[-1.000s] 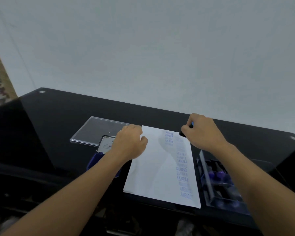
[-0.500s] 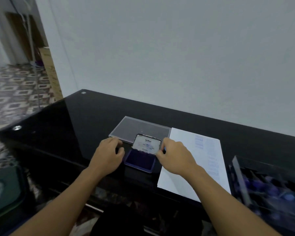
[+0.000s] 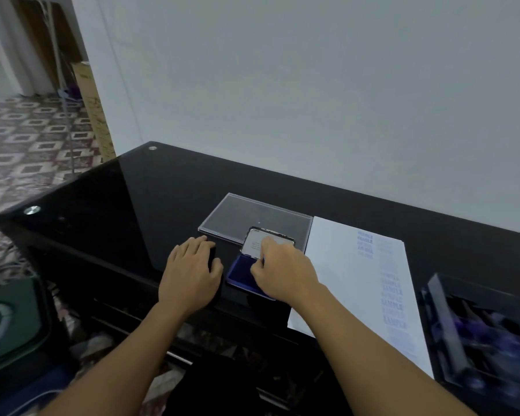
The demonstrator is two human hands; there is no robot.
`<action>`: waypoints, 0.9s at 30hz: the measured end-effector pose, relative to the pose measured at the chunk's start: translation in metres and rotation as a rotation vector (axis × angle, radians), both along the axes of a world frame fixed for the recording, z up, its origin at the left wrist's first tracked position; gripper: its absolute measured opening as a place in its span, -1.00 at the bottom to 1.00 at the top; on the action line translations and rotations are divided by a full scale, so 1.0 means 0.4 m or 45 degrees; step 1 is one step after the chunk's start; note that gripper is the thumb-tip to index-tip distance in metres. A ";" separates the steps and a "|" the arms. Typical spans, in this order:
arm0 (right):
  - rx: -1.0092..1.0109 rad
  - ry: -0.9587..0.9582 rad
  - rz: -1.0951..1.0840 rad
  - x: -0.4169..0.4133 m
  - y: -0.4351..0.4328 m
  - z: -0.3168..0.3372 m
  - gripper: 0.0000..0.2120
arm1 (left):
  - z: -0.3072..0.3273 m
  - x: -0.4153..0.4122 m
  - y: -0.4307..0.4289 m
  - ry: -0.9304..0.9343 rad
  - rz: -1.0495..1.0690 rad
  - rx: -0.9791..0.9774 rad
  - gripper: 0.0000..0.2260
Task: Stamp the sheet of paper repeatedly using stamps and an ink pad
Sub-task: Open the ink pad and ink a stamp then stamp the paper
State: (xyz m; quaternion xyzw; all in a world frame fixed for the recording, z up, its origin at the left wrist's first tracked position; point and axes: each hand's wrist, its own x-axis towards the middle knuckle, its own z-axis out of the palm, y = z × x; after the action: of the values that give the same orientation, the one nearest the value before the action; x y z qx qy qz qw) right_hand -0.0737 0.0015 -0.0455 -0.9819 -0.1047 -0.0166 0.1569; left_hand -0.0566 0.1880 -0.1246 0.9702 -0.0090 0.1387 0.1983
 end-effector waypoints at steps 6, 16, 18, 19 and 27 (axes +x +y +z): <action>0.049 -0.083 -0.018 -0.012 0.017 -0.036 -0.88 | 0.001 -0.002 -0.005 0.000 0.020 0.022 -0.62; 0.089 -0.045 -0.039 0.010 0.018 -0.039 -0.91 | 0.000 -0.002 -0.009 -0.013 0.033 0.038 -0.62; 0.096 -0.048 -0.040 0.011 0.018 -0.040 -0.90 | 0.000 -0.001 -0.010 -0.022 0.036 0.039 -0.62; 0.098 -0.054 -0.040 0.010 0.019 -0.040 -0.90 | -0.001 0.000 -0.010 -0.025 0.037 0.037 -0.63; 0.094 -0.039 -0.023 -0.003 0.016 -0.035 -0.88 | 0.002 -0.002 -0.012 -0.031 0.042 0.038 -0.64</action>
State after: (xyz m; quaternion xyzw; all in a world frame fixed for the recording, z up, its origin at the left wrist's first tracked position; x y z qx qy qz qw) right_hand -0.0750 0.0081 -0.0594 -0.9760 -0.0977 -0.0370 0.1911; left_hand -0.0572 0.1833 -0.1239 0.9713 0.0026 0.1535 0.1815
